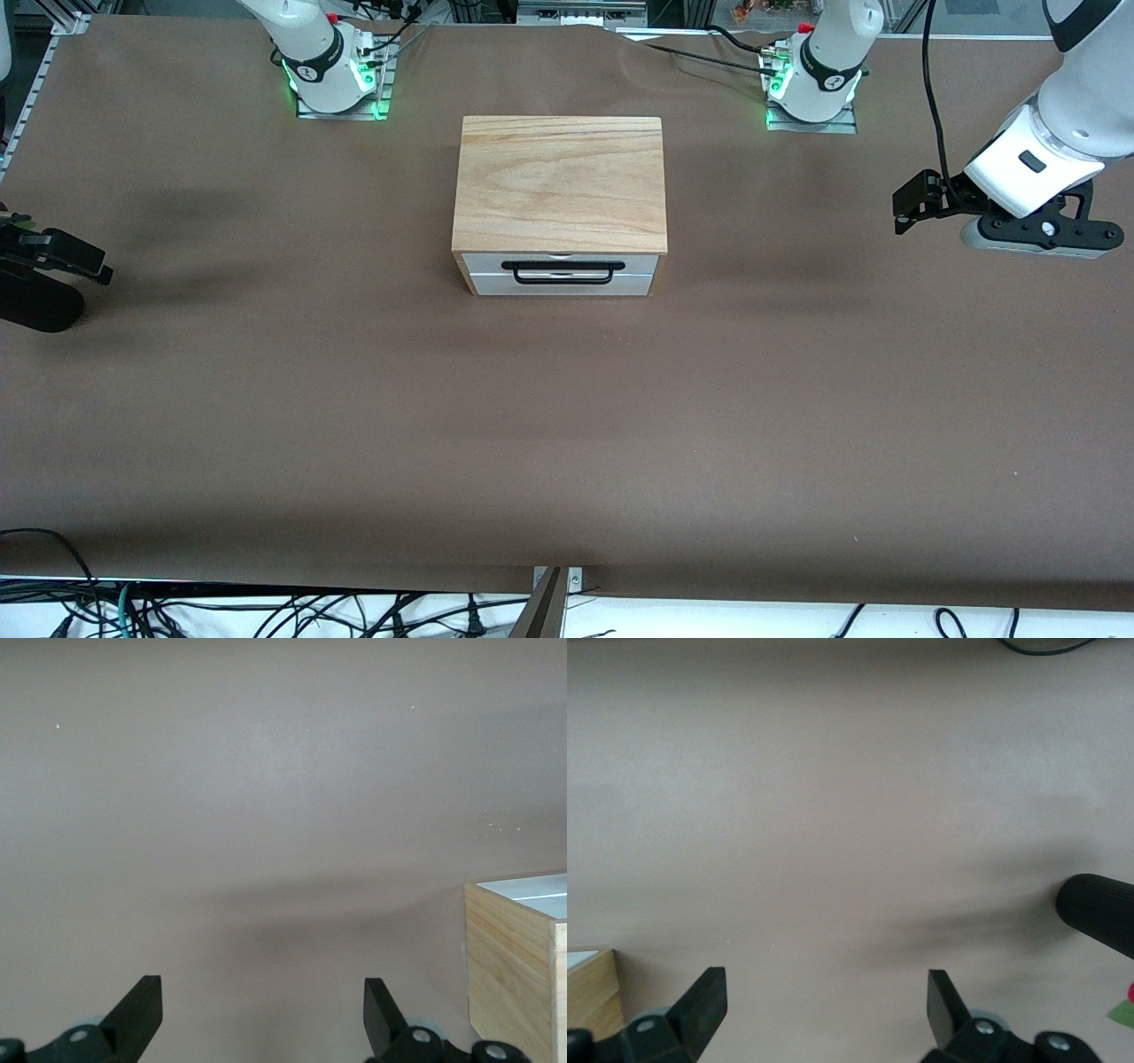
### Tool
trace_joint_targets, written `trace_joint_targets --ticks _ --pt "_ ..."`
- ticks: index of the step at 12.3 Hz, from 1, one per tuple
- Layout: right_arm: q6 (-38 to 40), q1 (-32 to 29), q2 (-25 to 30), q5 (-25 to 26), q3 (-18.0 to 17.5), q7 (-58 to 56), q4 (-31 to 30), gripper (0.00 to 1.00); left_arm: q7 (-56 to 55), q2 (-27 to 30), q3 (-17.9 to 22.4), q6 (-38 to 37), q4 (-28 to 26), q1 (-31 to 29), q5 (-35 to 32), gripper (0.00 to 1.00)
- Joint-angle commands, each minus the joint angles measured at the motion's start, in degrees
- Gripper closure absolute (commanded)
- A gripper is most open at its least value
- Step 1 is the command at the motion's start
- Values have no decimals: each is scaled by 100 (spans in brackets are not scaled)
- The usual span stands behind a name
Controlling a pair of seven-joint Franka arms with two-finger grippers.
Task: Pull top drawer with both arms simultaneously
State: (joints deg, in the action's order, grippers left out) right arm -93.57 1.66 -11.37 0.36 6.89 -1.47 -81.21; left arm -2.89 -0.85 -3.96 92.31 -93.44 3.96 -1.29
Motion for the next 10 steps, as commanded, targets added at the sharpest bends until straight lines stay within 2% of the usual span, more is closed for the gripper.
trace_joint_targets --ticks 1,7,10 --pt "111 -78 -14 -27 -56 -82 105 0 131 -3 -25 -108 97 8 138 0" --pt "110 -69 -14 -27 -56 -82 105 0 113 -72 -69 -143 97 8 365 0" --pt "110 -69 -14 -36 -56 -82 114 0 140 -178 -69 -687 106 8 490 0"
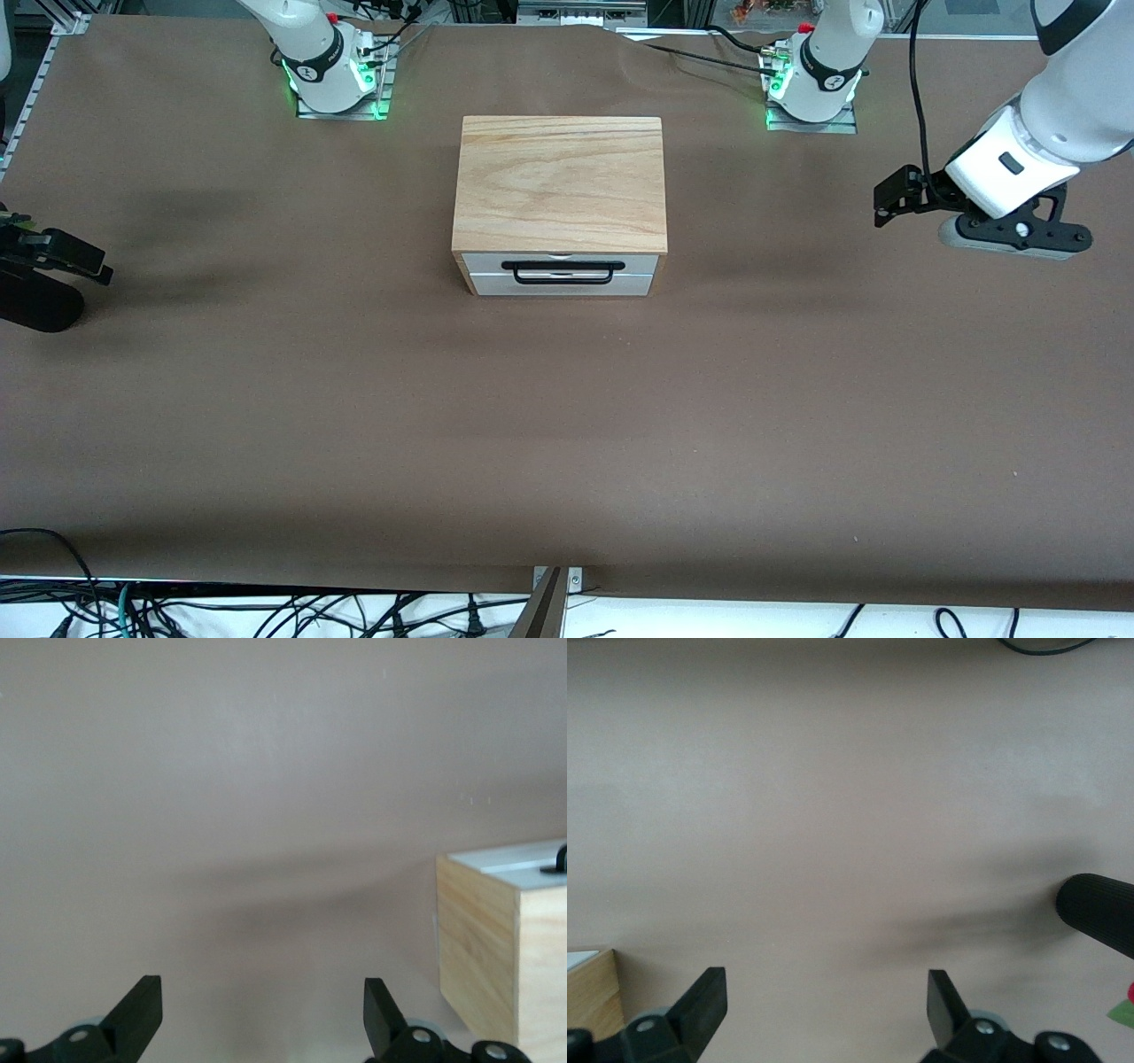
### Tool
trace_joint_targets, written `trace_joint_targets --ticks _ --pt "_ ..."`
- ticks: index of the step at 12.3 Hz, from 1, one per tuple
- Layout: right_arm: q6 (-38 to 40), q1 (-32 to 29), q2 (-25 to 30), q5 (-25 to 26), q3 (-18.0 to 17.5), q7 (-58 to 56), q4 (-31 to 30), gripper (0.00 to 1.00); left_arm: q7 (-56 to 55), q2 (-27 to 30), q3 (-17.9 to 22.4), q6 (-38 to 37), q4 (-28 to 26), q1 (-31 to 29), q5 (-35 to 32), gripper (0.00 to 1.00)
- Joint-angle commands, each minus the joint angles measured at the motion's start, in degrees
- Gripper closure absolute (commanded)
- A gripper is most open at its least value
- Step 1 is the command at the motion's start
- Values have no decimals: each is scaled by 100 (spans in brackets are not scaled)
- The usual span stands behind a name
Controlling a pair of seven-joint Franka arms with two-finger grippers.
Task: Pull top drawer with both arms simultaneously
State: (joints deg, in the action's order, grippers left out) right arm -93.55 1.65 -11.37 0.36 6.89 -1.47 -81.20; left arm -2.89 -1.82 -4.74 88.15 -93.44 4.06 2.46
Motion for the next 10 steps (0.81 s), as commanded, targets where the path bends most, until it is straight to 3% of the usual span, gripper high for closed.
trace_joint_targets --ticks 1,8,10 --pt "109 -68 -14 -36 -56 -82 113 0 140 -81 8 -281 107 -2 114 0" --pt "109 -68 -14 -36 -56 -82 113 0 131 -125 8 -237 203 24 131 0" --pt "109 -68 -14 -36 -56 -82 105 0 122 -318 0 -263 396 33 454 0"
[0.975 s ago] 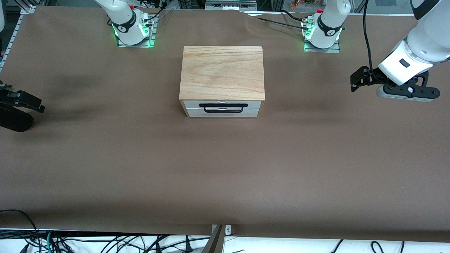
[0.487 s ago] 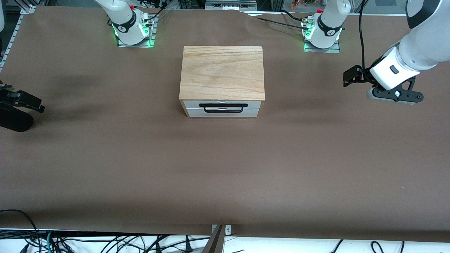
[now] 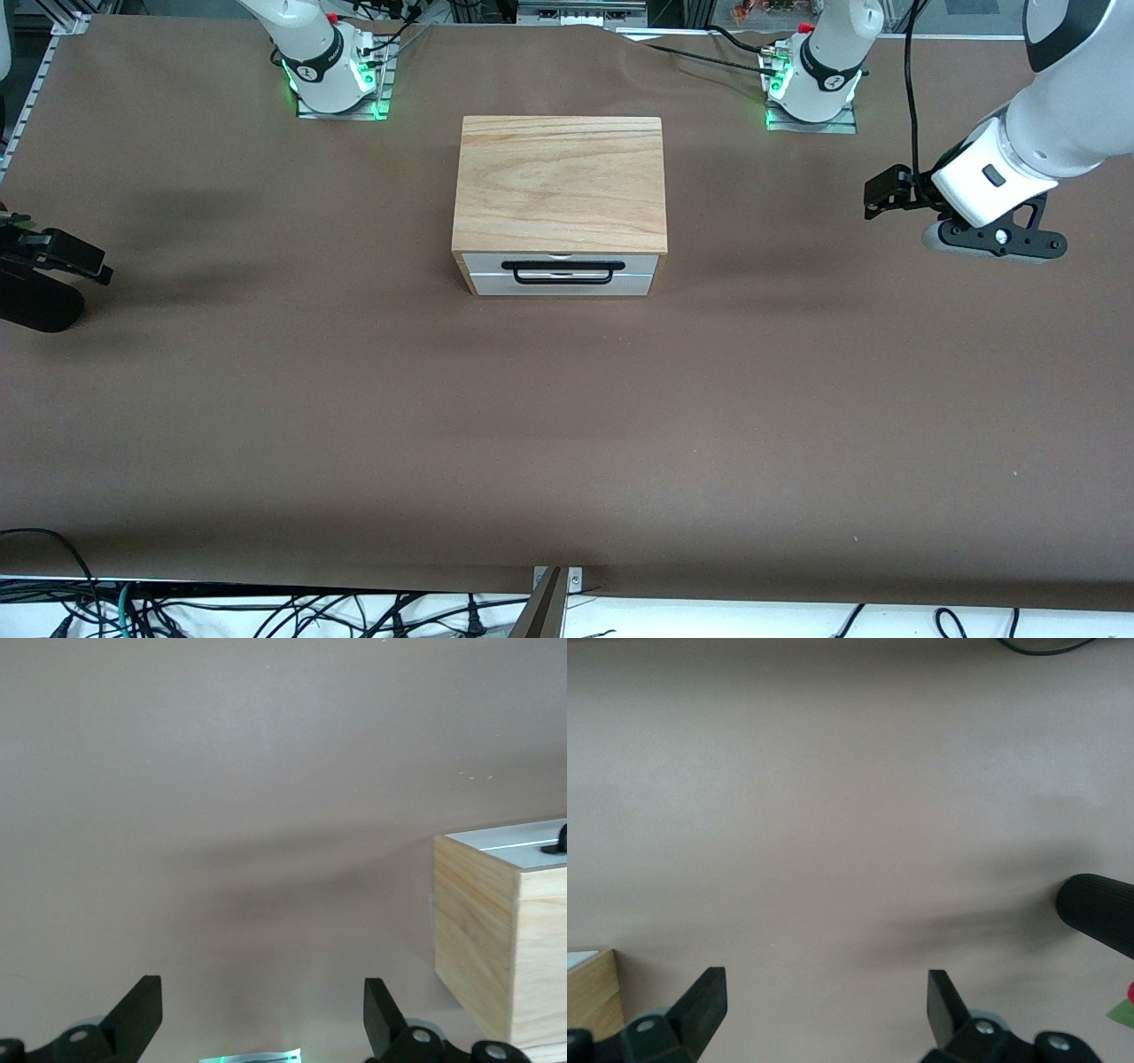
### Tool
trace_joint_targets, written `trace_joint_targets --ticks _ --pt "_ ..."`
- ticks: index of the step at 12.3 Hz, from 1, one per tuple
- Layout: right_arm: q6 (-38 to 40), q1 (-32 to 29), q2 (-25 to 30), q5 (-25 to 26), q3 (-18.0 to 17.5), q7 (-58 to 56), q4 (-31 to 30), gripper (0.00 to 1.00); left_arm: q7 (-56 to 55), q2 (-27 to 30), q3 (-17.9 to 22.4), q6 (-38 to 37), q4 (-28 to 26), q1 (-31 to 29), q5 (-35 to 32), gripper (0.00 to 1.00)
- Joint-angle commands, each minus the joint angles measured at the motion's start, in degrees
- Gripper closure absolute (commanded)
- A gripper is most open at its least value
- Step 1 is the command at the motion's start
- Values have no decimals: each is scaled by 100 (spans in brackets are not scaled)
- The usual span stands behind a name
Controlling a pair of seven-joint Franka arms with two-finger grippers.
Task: Pull top drawer with both arms simultaneously
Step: 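Move both grippers toward the drawer's black handle ends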
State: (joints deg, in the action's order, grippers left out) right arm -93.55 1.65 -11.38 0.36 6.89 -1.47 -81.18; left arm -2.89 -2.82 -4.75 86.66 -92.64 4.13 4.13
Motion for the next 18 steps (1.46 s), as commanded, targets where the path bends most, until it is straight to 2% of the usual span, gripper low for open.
trace_joint_targets --ticks 1,6,11,13,15,16,18 --pt "109 -68 -14 -36 -56 -91 102 0 131 -332 1 -123 317 35 682 0" --pt "39 -24 -172 -80 -82 -20 94 0 700 -1438 9 -53 326 9 2449 0" --pt "-180 450 -794 -185 -126 -20 85 0 1685 -2318 9 702 308 70 4259 0" --pt "-461 521 -1224 -788 -126 -29 85 0 1966 -2565 9 1079 300 289 4875 0" --pt "-497 495 -1603 -1684 -126 -47 85 0 2116 -2767 9 1458 282 596 5350 0" --pt "-567 468 -1709 -2167 -118 -55 85 0 2422 -2899 9 1468 256 694 5701 0" --pt "-655 459 -1876 -3108 -118 6 58 0 3701 -3276 9 1485 194 887 6326 0"
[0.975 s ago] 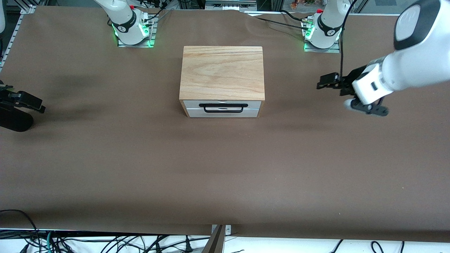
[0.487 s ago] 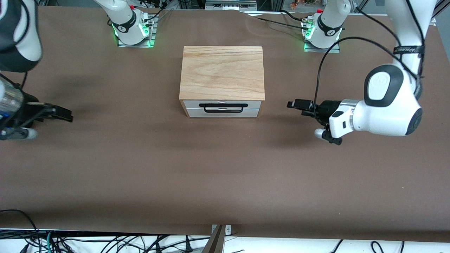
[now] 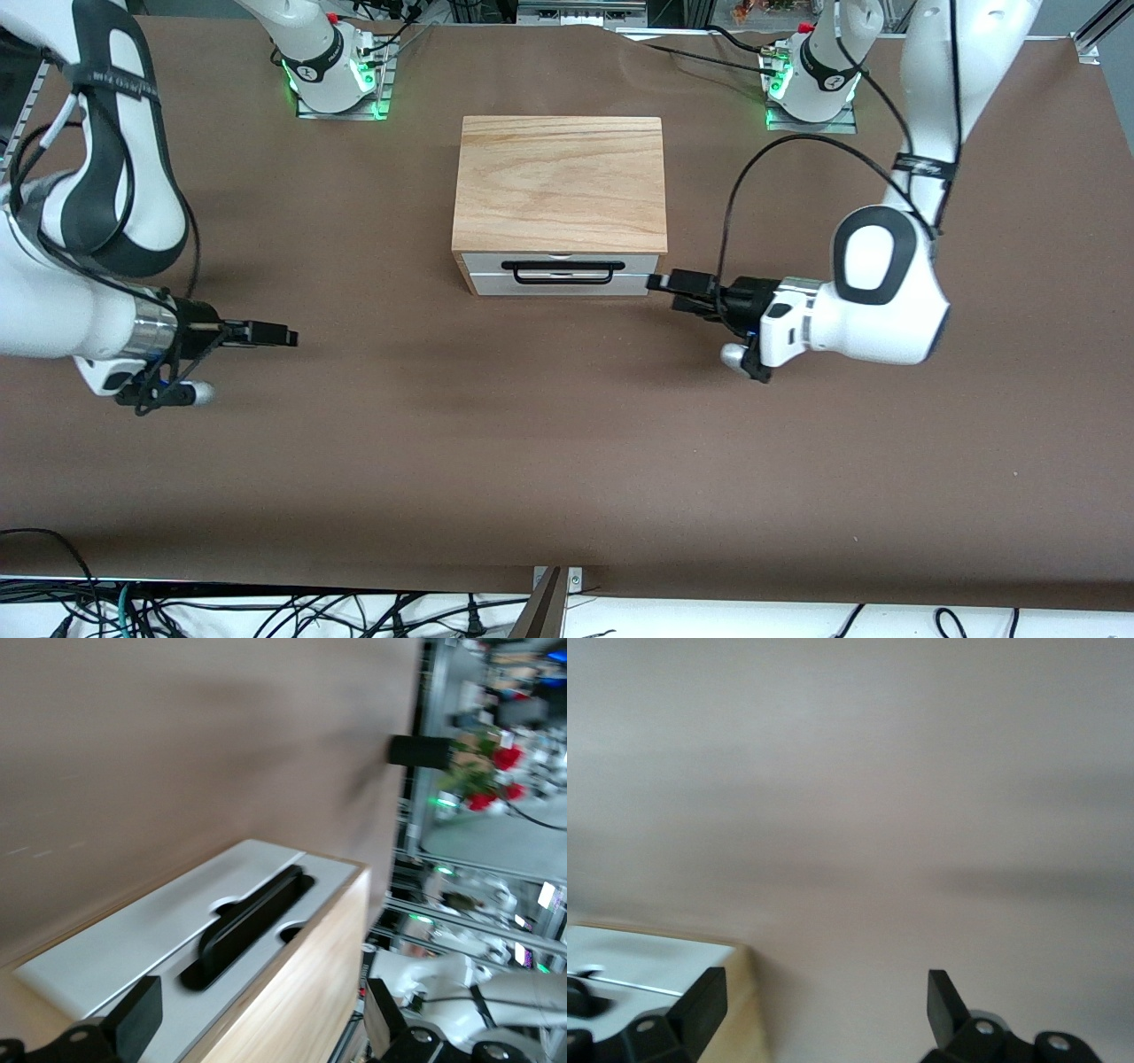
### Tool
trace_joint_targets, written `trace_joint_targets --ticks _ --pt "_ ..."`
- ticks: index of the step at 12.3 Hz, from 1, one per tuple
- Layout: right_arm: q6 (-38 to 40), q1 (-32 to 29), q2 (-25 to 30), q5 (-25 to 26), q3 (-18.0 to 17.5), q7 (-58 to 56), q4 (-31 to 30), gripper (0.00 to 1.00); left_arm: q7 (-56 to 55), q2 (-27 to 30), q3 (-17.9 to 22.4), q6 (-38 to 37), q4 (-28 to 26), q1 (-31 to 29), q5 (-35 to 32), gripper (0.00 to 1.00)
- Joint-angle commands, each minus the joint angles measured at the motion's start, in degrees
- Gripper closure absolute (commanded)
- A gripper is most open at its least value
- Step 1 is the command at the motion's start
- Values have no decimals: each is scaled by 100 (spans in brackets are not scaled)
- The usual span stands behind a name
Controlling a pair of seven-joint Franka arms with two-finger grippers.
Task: Pull top drawer with both arms simultaneously
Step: 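Move both grippers toward the drawer's black handle ends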
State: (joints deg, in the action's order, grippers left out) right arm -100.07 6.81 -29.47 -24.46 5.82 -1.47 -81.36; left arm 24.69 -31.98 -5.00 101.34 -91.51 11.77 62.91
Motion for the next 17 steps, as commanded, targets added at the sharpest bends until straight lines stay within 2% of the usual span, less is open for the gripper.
trace_joint_targets --ticks 1,3,5,7,8,10,11,15,17 --pt "-82 -48 -154 -1179 -11 15 76 0 1664 -519 34 69 3 132 668 0" --pt "-118 -13 -426 -2260 -11 -72 59 0 2380 -590 34 79 -391 80 1300 0" --pt "-127 83 -812 -3218 -19 -588 33 0 2821 -599 34 61 -734 71 1732 15" --pt "-118 241 -1243 -4631 -19 -1589 -203 0 2849 -617 34 52 -1086 158 2224 19" --pt "-118 390 -1393 -5221 -19 -2063 -335 0 2849 -652 26 52 -1149 219 2252 29" --pt "-127 689 -1613 -6024 -19 -2751 -573 0 2831 -661 26 9 -1289 238 2252 46" --pt "-135 838 -1632 -6236 -19 -3006 -687 0 2831 -661 26 -53 -1307 238 2252 48" --pt "223 1077 -1623 -6273 -19 -3693 -995 0 2788 -661 -71 -62 -1325 246 2252 67" --pt "610 1077 -1606 -6264 -19 -3913 -1118 0 2787 -696 -132 -62 -1325 255 2252 82"
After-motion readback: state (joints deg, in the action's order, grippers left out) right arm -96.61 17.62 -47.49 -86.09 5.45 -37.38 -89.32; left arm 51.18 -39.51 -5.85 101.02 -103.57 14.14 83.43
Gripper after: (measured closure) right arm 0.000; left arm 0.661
